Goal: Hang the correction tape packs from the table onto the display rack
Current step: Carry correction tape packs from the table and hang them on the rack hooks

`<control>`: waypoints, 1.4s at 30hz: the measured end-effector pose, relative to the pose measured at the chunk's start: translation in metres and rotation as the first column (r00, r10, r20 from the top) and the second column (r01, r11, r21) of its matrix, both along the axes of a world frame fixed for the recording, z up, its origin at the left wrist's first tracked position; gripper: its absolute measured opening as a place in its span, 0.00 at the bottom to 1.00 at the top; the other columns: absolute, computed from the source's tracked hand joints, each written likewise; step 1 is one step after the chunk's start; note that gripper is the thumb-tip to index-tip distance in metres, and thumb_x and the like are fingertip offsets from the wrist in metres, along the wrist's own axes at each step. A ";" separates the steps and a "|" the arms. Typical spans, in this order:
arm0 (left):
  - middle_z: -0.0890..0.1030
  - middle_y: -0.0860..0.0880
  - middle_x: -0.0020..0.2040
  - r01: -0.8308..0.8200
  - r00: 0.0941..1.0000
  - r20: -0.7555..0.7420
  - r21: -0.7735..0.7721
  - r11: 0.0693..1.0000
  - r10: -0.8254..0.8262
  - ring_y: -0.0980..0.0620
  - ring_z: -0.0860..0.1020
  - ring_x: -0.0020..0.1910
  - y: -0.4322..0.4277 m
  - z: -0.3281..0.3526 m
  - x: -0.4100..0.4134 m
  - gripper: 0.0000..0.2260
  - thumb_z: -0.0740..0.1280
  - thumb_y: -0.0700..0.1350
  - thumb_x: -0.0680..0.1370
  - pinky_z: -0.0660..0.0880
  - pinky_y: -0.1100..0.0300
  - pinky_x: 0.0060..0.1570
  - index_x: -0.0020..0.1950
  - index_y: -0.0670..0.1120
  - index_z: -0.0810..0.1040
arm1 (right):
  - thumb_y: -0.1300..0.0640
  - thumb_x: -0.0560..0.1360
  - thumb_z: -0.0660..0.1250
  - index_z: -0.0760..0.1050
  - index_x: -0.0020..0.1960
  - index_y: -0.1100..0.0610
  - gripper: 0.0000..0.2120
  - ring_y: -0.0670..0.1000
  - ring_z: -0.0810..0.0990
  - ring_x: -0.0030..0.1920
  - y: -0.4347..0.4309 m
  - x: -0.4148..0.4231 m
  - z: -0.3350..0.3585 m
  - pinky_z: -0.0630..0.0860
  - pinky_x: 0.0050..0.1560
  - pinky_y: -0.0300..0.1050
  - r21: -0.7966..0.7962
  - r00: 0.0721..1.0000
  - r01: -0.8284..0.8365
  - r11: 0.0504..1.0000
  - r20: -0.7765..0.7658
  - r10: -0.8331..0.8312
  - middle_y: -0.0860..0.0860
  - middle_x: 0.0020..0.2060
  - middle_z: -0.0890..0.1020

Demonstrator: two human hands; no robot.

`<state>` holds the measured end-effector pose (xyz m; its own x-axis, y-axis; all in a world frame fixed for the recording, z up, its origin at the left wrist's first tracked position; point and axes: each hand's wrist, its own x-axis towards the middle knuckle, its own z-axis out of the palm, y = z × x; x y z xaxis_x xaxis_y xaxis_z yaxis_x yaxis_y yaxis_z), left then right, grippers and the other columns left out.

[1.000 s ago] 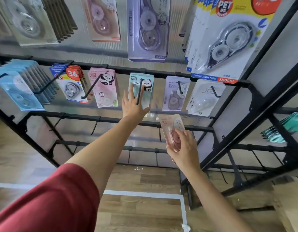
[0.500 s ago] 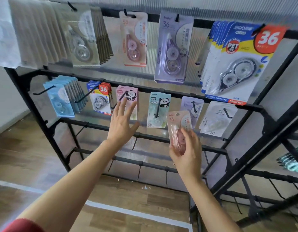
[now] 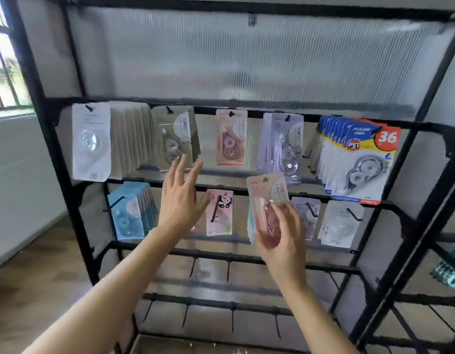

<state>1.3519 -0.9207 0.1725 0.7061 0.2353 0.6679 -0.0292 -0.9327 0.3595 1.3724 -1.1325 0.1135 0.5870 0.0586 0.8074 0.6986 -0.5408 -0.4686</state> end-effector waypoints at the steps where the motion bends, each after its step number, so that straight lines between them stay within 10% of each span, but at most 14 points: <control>1: 0.51 0.46 0.79 0.001 1.000 0.006 0.006 1.000 -0.001 0.46 0.47 0.77 0.007 0.008 -0.002 0.29 0.66 0.50 0.78 0.47 0.50 0.74 0.77 0.50 0.59 | 0.63 0.64 0.78 0.74 0.64 0.65 0.30 0.64 0.73 0.62 0.009 0.001 0.009 0.71 0.62 0.56 0.003 1.000 0.006 1.000 0.008 -0.006 0.64 0.61 0.73; 29: 0.49 0.49 0.79 0.032 0.999 -0.006 -0.082 0.996 -0.032 0.47 0.46 0.77 0.074 0.053 0.061 0.29 0.63 0.54 0.78 0.48 0.47 0.74 0.77 0.54 0.56 | 0.53 0.69 0.73 0.72 0.67 0.57 0.28 0.61 0.70 0.64 0.115 0.095 0.101 0.69 0.63 0.56 -0.070 0.988 0.153 0.986 0.029 -0.151 0.60 0.65 0.71; 42: 0.45 0.50 0.79 -0.001 0.996 0.087 -0.037 0.999 0.004 0.49 0.40 0.77 0.074 0.045 0.083 0.31 0.65 0.51 0.78 0.42 0.50 0.73 0.78 0.54 0.54 | 0.55 0.74 0.70 0.54 0.76 0.46 0.37 0.62 0.55 0.73 0.141 0.160 0.090 0.68 0.66 0.53 -0.239 0.973 0.061 0.969 -0.201 -0.111 0.58 0.76 0.47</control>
<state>1.4348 -0.8468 0.2180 0.6452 0.2621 0.7176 -0.0597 -0.9191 0.3894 1.5322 -0.9918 0.2031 0.7535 0.1699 0.6351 0.5432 -0.7050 -0.4559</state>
